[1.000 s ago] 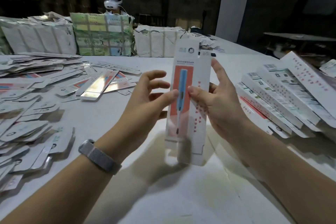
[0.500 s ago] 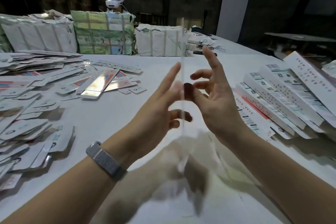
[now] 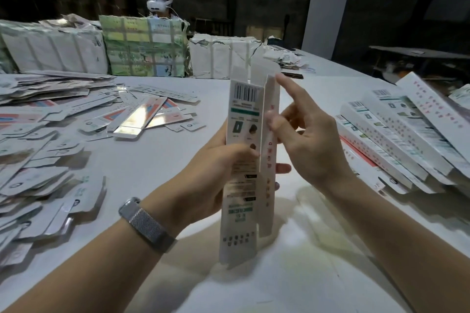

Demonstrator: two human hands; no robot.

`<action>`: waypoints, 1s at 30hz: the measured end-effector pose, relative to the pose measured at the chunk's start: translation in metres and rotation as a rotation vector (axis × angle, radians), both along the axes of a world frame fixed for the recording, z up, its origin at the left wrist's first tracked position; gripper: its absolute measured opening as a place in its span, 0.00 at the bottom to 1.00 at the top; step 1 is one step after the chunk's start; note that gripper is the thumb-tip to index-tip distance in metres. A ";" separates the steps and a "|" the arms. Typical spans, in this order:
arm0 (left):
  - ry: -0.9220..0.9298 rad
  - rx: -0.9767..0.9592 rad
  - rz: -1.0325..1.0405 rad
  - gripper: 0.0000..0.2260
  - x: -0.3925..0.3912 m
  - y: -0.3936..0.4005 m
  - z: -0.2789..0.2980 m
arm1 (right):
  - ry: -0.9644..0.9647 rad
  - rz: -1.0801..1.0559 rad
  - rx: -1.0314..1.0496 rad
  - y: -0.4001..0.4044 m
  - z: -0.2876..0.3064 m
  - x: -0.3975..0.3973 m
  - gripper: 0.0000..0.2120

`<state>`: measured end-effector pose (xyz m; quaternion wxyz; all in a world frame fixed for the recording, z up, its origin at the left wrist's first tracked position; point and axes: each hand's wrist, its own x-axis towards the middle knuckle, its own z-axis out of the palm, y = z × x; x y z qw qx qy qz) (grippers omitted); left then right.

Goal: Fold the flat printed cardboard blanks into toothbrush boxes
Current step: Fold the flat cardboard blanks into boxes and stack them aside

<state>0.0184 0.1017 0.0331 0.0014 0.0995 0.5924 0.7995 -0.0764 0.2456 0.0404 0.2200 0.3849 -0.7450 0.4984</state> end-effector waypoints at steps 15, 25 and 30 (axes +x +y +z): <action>-0.066 -0.114 -0.007 0.32 0.000 0.004 0.000 | -0.071 0.045 -0.058 0.001 0.001 -0.001 0.06; -0.030 -0.238 0.028 0.29 -0.004 0.015 0.001 | -0.005 -0.017 -0.013 0.013 0.024 -0.010 0.23; 0.018 -0.271 0.111 0.22 -0.006 0.016 -0.001 | -0.070 0.034 -0.048 0.016 0.021 -0.017 0.22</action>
